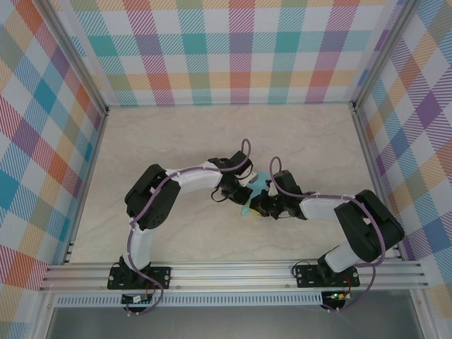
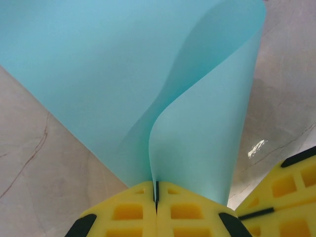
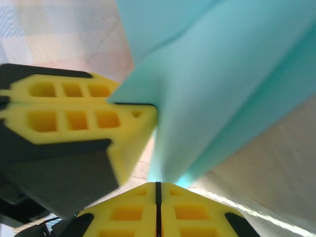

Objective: Fold a paper plane with a square sheet of paper (pick it up from the middle)
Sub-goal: Third fold the triangle at the center of the table.

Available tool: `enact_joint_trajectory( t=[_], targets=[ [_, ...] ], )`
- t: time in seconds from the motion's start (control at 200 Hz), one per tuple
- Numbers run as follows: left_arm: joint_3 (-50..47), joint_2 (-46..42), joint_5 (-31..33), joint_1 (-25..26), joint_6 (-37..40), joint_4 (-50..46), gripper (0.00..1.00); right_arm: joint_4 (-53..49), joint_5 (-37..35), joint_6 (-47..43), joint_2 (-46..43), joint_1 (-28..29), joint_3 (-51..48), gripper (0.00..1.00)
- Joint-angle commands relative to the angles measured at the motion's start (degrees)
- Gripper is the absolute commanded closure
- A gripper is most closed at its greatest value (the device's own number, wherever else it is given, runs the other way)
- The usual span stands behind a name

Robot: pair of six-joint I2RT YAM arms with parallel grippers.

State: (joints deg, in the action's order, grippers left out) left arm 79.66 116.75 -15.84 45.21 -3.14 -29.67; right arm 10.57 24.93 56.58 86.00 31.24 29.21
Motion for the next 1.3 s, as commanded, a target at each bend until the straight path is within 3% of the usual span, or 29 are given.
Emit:
enact_joint_trajectory(
  t=[0.0, 0.23, 0.495, 0.715, 1.005, 1.295],
  targets=[
    [-0.13, 1.30, -1.54, -0.20, 1.21, 0.10, 0.97, -1.75, -2.29, -0.22, -3.29, 0.41, -0.57, 0.91],
    [0.71, 0.50, -2.91, -0.19, 1.99, -0.16, 0.96, -10.10, -8.12, -2.36, -6.01, -1.08, 1.55, 0.90],
    [1.66, 1.20, -2.89, -0.16, 2.79, -1.18, 0.96, -13.13, -6.76, -6.18, -7.95, -11.25, 4.05, 0.87],
    [1.88, 1.28, -2.63, -0.18, 3.25, -1.73, 0.96, -14.90, -0.93, -12.28, 1.20, -13.93, 12.89, 0.88],
    [1.90, 1.23, -2.90, -0.19, 3.22, -1.87, 0.96, -22.05, 0.65, -18.27, 15.19, -14.69, 25.42, 0.91],
    [2.60, 1.11, -2.58, -0.21, 3.75, -2.39, 0.96, -25.15, 1.70, -21.24, 21.29, -14.72, 29.01, 0.92]
  ],
)
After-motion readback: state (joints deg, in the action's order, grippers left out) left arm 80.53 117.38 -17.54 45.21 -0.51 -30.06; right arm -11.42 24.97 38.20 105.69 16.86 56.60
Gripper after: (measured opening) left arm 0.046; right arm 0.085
